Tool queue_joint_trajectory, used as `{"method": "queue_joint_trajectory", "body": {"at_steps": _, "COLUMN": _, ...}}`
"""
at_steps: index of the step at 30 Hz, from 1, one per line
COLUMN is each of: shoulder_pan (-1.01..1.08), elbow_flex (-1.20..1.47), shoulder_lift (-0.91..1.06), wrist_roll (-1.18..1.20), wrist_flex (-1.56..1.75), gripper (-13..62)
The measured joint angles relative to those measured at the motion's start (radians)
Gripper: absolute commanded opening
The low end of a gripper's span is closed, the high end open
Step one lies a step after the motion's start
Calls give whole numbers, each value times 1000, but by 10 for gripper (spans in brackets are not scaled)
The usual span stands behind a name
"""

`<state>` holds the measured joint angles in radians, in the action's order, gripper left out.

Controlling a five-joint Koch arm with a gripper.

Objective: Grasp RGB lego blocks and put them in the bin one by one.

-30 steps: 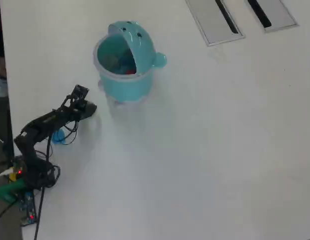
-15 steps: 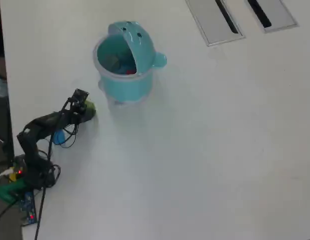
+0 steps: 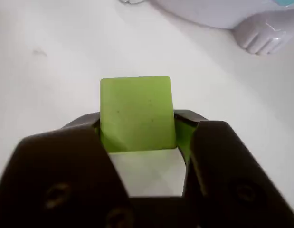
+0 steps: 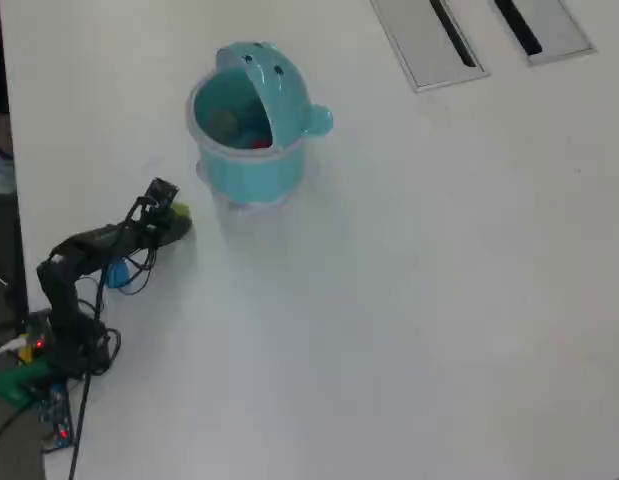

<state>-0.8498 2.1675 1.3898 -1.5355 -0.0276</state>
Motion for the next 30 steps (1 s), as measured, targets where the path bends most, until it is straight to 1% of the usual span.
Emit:
{"method": "queue_joint_trajectory", "body": {"at_steps": 3, "shoulder_pan": -2, "elbow_flex": 3, "shoulder_lift": 20, "wrist_roll": 11, "wrist_flex": 3, "gripper": 69}}
{"method": "queue_joint_trajectory", "body": {"at_steps": 5, "shoulder_pan": -2, "elbow_flex": 3, "shoulder_lift": 48, "wrist_roll": 12, "wrist_flex": 3, "gripper": 53}}
{"method": "queue_joint_trajectory", "body": {"at_steps": 6, "shoulder_pan": -2, "elbow_flex": 3, "shoulder_lift": 64, "wrist_roll": 12, "wrist_flex": 3, "gripper": 41}}
{"method": "queue_joint_trajectory", "body": {"at_steps": 8, "shoulder_pan": -2, "elbow_flex": 35, "shoulder_lift": 140, "wrist_roll": 12, "wrist_flex": 3, "gripper": -15}}
{"method": "queue_joint_trajectory", "body": {"at_steps": 9, "shoulder_pan": -2, "elbow_flex": 38, "shoulder_lift": 147, "wrist_roll": 12, "wrist_flex": 3, "gripper": -24}}
{"method": "queue_joint_trajectory", "body": {"at_steps": 11, "shoulder_pan": 2, "elbow_flex": 40, "shoulder_lift": 221, "wrist_roll": 15, "wrist_flex": 3, "gripper": -24}}
{"method": "queue_joint_trajectory", "body": {"at_steps": 15, "shoulder_pan": 0, "elbow_flex": 40, "shoulder_lift": 290, "wrist_roll": 29, "wrist_flex": 3, "gripper": -33}}
{"method": "queue_joint_trajectory", "body": {"at_steps": 16, "shoulder_pan": 0, "elbow_flex": 40, "shoulder_lift": 295, "wrist_roll": 35, "wrist_flex": 3, "gripper": -98}}
{"method": "queue_joint_trajectory", "body": {"at_steps": 17, "shoulder_pan": 0, "elbow_flex": 8, "shoulder_lift": 330, "wrist_roll": 95, "wrist_flex": 3, "gripper": -103}}
{"method": "queue_joint_trajectory", "body": {"at_steps": 21, "shoulder_pan": -2, "elbow_flex": -149, "shoulder_lift": 370, "wrist_roll": 121, "wrist_flex": 0, "gripper": -104}}
{"method": "queue_joint_trajectory", "body": {"at_steps": 22, "shoulder_pan": -2, "elbow_flex": -195, "shoulder_lift": 371, "wrist_roll": 175, "wrist_flex": -3, "gripper": -104}}
{"method": "queue_joint_trajectory", "body": {"at_steps": 24, "shoulder_pan": -18, "elbow_flex": -334, "shoulder_lift": 371, "wrist_roll": 192, "wrist_flex": -17, "gripper": -104}}
{"method": "queue_joint_trajectory", "body": {"at_steps": 26, "shoulder_pan": -26, "elbow_flex": -426, "shoulder_lift": 347, "wrist_roll": 198, "wrist_flex": -40, "gripper": -104}}
{"method": "queue_joint_trajectory", "body": {"at_steps": 27, "shoulder_pan": -37, "elbow_flex": -554, "shoulder_lift": 314, "wrist_roll": 207, "wrist_flex": -40, "gripper": -104}}
{"method": "queue_joint_trajectory", "body": {"at_steps": 30, "shoulder_pan": -38, "elbow_flex": -607, "shoulder_lift": 267, "wrist_roll": 209, "wrist_flex": -40, "gripper": -104}}
